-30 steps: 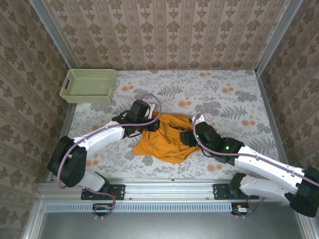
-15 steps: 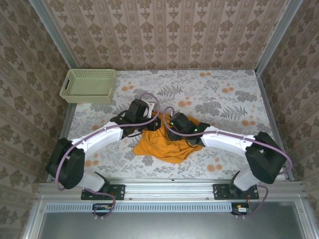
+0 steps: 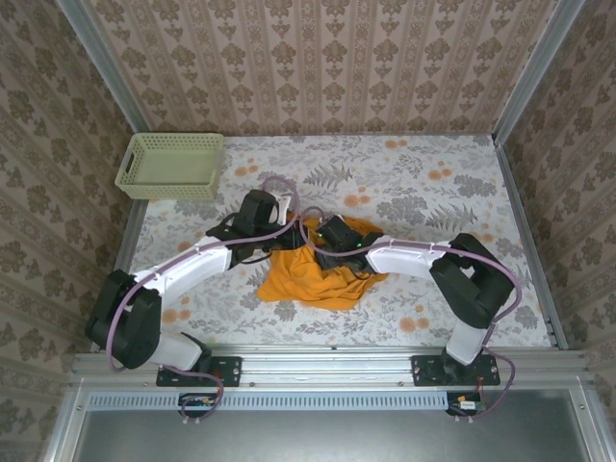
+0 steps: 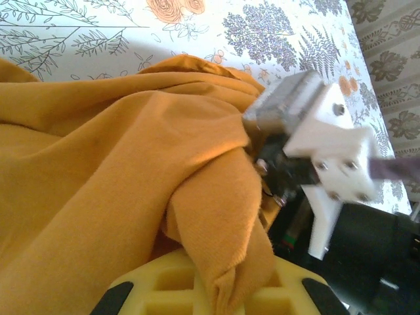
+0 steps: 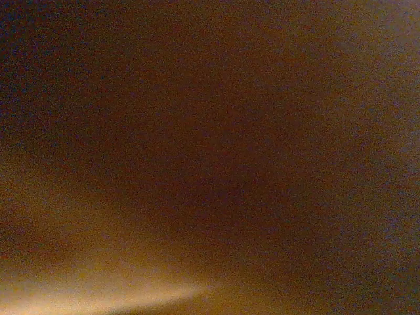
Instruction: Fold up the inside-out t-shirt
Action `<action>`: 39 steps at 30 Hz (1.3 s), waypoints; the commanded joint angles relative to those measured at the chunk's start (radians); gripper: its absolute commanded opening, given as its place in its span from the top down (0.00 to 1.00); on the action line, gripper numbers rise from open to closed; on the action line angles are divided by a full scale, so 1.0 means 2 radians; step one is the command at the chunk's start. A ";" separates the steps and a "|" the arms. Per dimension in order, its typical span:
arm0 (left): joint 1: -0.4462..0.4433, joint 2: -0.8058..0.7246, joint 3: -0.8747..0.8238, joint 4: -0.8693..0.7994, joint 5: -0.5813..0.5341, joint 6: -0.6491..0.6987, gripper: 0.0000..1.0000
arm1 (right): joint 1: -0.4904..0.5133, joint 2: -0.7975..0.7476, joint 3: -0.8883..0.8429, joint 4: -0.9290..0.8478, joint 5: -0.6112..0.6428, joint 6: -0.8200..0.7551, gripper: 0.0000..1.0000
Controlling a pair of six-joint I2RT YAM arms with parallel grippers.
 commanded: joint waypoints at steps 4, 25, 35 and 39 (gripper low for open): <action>0.027 -0.020 -0.011 0.004 0.012 -0.011 1.00 | -0.001 -0.032 -0.029 0.049 0.008 0.005 0.95; 0.117 0.053 0.080 -0.151 -0.065 0.055 0.97 | -0.054 -0.434 -0.309 0.097 -0.076 0.109 1.00; 0.001 0.019 0.110 -0.269 -0.223 0.069 0.39 | -0.036 -0.427 -0.288 0.025 -0.056 0.116 0.60; -0.057 0.023 0.149 -0.294 -0.262 0.052 0.33 | -0.037 -0.425 -0.235 -0.026 -0.046 0.101 0.44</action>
